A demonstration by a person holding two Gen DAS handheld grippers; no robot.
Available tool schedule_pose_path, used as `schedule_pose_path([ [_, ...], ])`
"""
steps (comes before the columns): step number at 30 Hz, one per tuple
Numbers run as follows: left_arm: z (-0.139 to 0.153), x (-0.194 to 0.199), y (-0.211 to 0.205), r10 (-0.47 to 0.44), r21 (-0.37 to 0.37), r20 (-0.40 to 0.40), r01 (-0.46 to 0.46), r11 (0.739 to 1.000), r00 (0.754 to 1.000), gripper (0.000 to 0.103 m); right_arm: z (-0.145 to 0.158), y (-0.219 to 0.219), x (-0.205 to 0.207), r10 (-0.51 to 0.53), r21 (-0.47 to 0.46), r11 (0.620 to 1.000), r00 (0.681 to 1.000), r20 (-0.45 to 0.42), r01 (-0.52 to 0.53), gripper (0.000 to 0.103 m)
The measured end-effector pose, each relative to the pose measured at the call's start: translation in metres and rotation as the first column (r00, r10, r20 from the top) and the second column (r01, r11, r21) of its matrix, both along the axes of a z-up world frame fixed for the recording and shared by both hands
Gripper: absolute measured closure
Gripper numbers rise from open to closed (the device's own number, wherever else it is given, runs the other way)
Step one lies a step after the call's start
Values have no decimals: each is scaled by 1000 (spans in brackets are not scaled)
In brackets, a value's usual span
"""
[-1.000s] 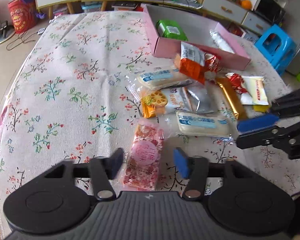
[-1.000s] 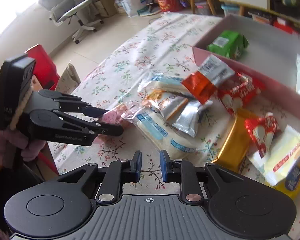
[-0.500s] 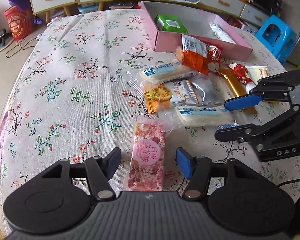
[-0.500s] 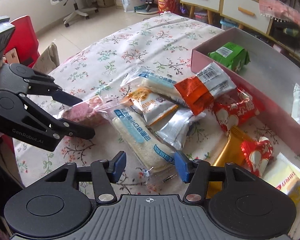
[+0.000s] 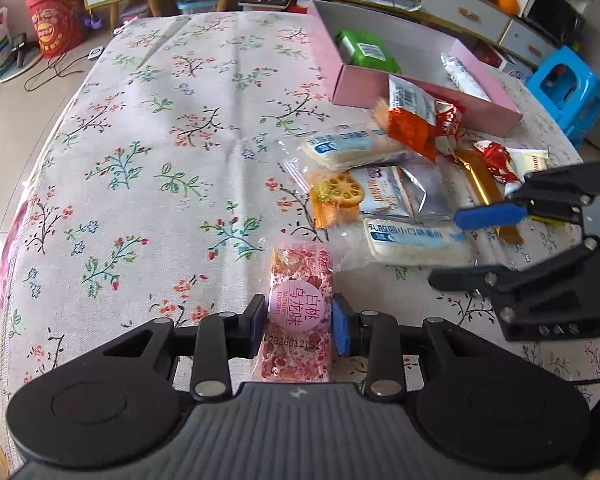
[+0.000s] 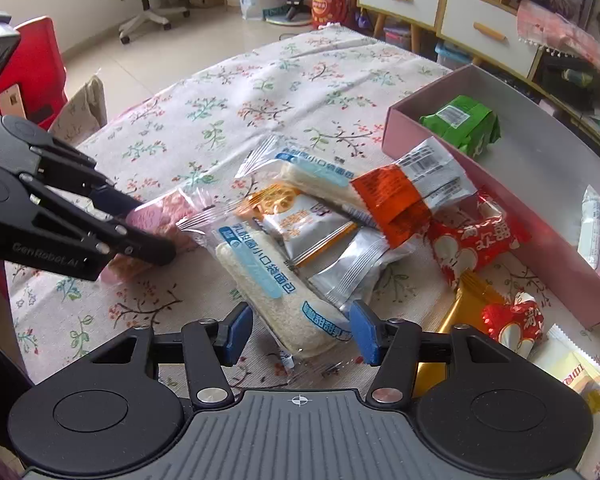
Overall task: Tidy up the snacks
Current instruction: 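Grasp the pink pastry bag with the left tool while the right tool grasps a white milk-bar pack, then place the pink bag in the box with the left tool while the right tool places the milk-bar pack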
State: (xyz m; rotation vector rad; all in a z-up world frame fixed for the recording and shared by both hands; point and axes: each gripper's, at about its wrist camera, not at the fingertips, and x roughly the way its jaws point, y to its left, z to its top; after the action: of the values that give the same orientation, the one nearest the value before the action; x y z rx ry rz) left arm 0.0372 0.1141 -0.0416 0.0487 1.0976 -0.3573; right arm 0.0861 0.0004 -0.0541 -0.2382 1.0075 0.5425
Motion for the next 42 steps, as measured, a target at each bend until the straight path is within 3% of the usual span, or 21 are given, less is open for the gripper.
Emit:
schedule_pose_path([
  [3, 0, 1, 6, 8, -12, -10, -8, 1000, 1000, 71, 5, -1, -4, 13, 52, 999, 999, -45, -11, 48],
  [8, -2, 2, 11, -6, -19, -8, 6, 1000, 1000, 69, 11, -1, -4, -4, 72, 997, 999, -34, 7, 49],
  [15, -2, 2, 12, -13, -11, -19, 12, 1000, 1000, 69, -1, 11, 4, -11, 29, 1000, 999, -45, 13, 49],
  [21, 0, 4, 15, 16, -14, -21, -16, 1000, 1000, 72, -3, 26, 1, -9, -33, 999, 1000, -9, 9, 67],
  [25, 5, 7, 19, 43, -30, -18, -44, 999, 999, 73, 6, 26, 0, -19, 19, 1000, 999, -29, 19, 77],
  [33, 25, 13, 23, 88, -78, 19, -87, 993, 996, 73, 27, 8, 3, -109, 124, 985, 991, -72, 117, 80],
  [42, 48, 31, 11, 132, -151, 63, -121, 981, 989, 73, 64, -35, 15, -273, 261, 924, 960, -67, 281, 80],
])
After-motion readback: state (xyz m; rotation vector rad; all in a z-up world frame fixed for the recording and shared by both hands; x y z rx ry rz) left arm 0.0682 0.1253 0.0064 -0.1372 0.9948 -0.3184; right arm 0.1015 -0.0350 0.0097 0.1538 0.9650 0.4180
